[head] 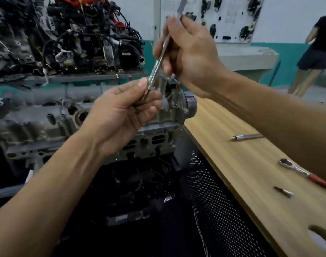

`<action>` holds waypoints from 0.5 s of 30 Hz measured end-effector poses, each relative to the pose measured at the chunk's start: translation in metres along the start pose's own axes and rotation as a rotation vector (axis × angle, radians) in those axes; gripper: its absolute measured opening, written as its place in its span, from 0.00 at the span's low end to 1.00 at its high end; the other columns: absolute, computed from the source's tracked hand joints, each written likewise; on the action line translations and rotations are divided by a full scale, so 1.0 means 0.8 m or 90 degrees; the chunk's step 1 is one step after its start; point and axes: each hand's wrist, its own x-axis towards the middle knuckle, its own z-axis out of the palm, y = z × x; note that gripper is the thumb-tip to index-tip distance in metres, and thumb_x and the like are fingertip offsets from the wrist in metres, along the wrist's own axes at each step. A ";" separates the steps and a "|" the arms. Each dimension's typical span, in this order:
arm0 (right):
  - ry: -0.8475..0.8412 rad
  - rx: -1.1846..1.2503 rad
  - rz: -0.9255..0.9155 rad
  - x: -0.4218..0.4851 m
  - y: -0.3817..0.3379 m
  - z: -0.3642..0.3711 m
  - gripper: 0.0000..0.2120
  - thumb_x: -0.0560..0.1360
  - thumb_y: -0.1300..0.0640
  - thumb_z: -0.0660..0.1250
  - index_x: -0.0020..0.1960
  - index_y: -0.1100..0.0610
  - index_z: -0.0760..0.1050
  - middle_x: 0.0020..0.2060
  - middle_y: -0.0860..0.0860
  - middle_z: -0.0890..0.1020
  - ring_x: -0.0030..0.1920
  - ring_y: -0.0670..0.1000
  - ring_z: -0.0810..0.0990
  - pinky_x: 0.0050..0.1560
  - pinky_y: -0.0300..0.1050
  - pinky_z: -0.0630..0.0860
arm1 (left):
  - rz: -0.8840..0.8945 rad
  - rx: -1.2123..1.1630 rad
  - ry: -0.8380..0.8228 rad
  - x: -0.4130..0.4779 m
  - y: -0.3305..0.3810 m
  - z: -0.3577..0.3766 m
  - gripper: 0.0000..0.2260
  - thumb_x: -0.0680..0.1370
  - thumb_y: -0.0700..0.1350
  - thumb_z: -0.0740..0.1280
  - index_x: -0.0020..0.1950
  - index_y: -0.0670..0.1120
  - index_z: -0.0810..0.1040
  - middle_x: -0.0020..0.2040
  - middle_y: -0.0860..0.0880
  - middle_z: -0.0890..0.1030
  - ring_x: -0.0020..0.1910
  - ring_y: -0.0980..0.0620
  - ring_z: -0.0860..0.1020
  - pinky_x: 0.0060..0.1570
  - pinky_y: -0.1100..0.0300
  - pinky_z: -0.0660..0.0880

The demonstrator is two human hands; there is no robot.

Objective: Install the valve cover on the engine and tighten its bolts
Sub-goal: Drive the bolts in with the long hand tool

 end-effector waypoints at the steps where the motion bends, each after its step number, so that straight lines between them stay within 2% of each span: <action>1: 0.001 -0.010 0.003 -0.005 0.000 -0.004 0.12 0.86 0.59 0.50 0.46 0.61 0.66 0.33 0.54 0.82 0.24 0.50 0.74 0.26 0.42 0.70 | -0.001 0.016 -0.006 0.001 -0.003 0.001 0.08 0.74 0.45 0.68 0.48 0.42 0.80 0.33 0.50 0.84 0.31 0.57 0.82 0.32 0.69 0.78; 6: 0.028 0.011 -0.008 -0.013 -0.002 -0.014 0.11 0.86 0.59 0.50 0.47 0.61 0.65 0.33 0.54 0.80 0.23 0.49 0.73 0.26 0.42 0.69 | 0.021 0.065 -0.032 0.005 -0.004 0.009 0.07 0.74 0.45 0.69 0.48 0.43 0.80 0.32 0.50 0.83 0.30 0.57 0.81 0.31 0.68 0.77; 9: 0.008 0.033 -0.013 -0.006 -0.002 -0.016 0.11 0.86 0.59 0.51 0.46 0.60 0.65 0.33 0.55 0.81 0.24 0.51 0.74 0.26 0.43 0.71 | 0.041 0.118 -0.031 0.010 0.007 0.007 0.08 0.73 0.45 0.69 0.48 0.42 0.81 0.32 0.48 0.84 0.29 0.55 0.81 0.31 0.67 0.78; 11: -0.013 -0.019 -0.036 0.009 -0.002 -0.015 0.11 0.85 0.59 0.53 0.46 0.59 0.66 0.33 0.55 0.83 0.24 0.53 0.76 0.25 0.43 0.73 | 0.055 0.249 -0.034 0.022 0.026 -0.002 0.08 0.74 0.46 0.68 0.47 0.42 0.82 0.34 0.46 0.85 0.32 0.53 0.83 0.35 0.63 0.82; 13: -0.037 -0.106 -0.055 0.031 0.000 -0.008 0.10 0.85 0.59 0.55 0.45 0.59 0.68 0.33 0.55 0.84 0.24 0.55 0.78 0.25 0.44 0.74 | 0.073 0.487 -0.054 0.043 0.057 -0.013 0.08 0.79 0.44 0.67 0.48 0.41 0.83 0.39 0.45 0.87 0.38 0.50 0.85 0.42 0.59 0.84; 15: -0.049 -0.168 -0.051 0.053 0.006 0.000 0.10 0.84 0.59 0.57 0.46 0.60 0.70 0.33 0.55 0.84 0.24 0.55 0.78 0.25 0.45 0.75 | 0.104 0.740 -0.078 0.065 0.089 -0.021 0.07 0.81 0.43 0.67 0.50 0.42 0.84 0.42 0.46 0.87 0.40 0.53 0.85 0.43 0.61 0.83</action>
